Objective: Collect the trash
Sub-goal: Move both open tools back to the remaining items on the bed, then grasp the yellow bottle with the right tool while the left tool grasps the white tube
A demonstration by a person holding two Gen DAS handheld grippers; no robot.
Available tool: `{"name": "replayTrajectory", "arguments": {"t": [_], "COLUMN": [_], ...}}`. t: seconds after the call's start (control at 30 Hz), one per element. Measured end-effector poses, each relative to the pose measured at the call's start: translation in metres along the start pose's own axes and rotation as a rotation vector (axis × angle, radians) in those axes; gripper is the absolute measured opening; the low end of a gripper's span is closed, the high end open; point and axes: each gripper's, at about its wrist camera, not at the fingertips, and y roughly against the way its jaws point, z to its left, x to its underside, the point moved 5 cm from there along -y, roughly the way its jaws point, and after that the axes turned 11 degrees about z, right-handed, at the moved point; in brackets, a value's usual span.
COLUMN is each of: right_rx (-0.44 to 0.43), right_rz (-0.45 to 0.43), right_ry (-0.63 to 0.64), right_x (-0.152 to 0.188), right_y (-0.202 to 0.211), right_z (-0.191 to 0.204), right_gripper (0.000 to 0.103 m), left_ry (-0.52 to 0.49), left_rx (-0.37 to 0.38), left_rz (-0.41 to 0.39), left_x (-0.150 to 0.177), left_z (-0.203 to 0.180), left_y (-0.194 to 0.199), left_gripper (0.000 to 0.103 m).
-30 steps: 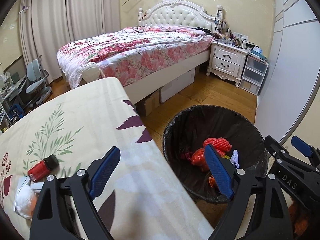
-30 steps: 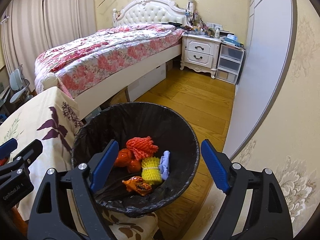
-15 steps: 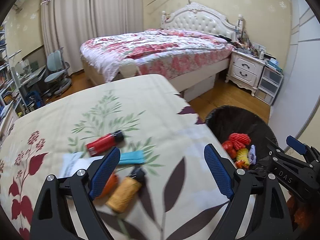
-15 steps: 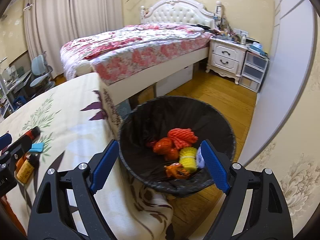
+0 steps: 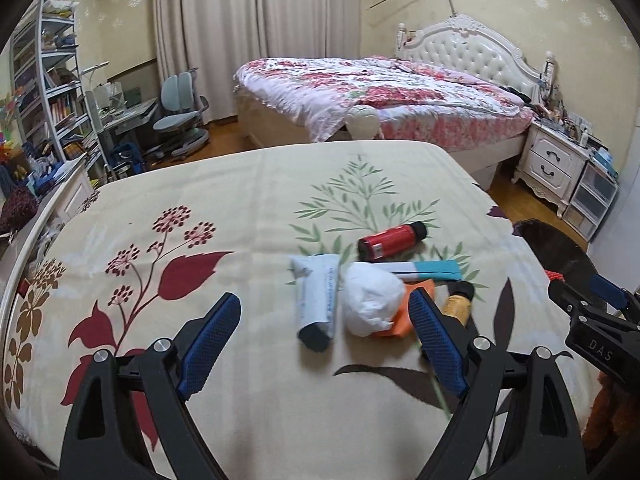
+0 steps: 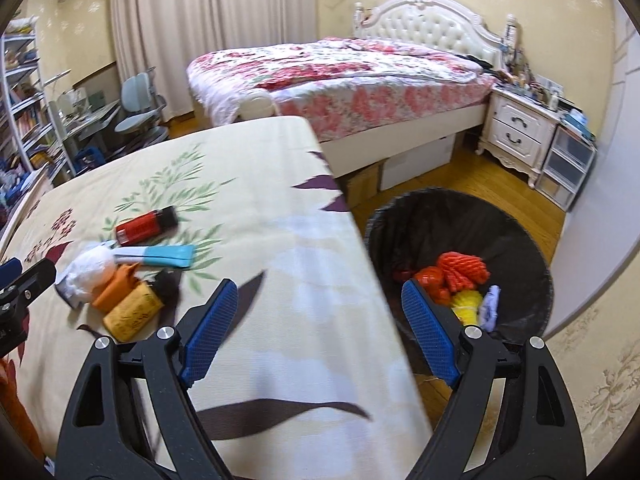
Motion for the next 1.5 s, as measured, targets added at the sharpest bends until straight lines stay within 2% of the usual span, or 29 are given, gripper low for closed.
{"name": "replayTrajectory", "arguments": {"t": [0.17, 0.33, 0.53, 0.7, 0.9, 1.1, 1.17, 1.27, 1.5], "right_rx": [-0.041, -0.056, -0.055, -0.043, -0.052, -0.08, -0.094, -0.097, -0.085], "right_rz": [0.013, 0.024, 0.041, 0.073, 0.107, 0.121, 0.128, 0.131, 0.127], "right_ry": [0.064, 0.127, 0.171, 0.175, 0.161, 0.173, 0.178, 0.188, 0.176], "right_x": [0.0, 0.001, 0.0, 0.006, 0.011, 0.016, 0.016, 0.017, 0.014], "right_y": [-0.001, -0.006, -0.015, -0.021, -0.024, -0.027, -0.028, -0.03, -0.03], "right_z": [0.041, 0.078, 0.105, 0.101, 0.091, 0.091, 0.093, 0.095, 0.085], "right_gripper": [0.082, 0.082, 0.082, 0.079, 0.069, 0.052, 0.039, 0.025, 0.023], "left_ry": [0.057, 0.113, 0.126, 0.121, 0.116, 0.103, 0.098, 0.092, 0.075], "left_rx": [-0.045, -0.054, -0.045, -0.027, -0.013, -0.005, -0.002, 0.004, 0.016], "left_rz": [0.01, 0.017, 0.024, 0.039, 0.051, 0.054, 0.053, 0.053, 0.049], "left_x": [0.008, 0.015, 0.019, 0.021, 0.023, 0.024, 0.023, 0.024, 0.021], "left_z": [0.039, 0.067, 0.076, 0.073, 0.066, 0.058, 0.055, 0.051, 0.041], "left_y": [-0.003, -0.004, -0.008, -0.014, -0.018, -0.019, -0.018, -0.017, -0.016], "left_gripper": [0.086, 0.086, 0.086, 0.086, 0.085, 0.086, 0.086, 0.086, 0.086]}}
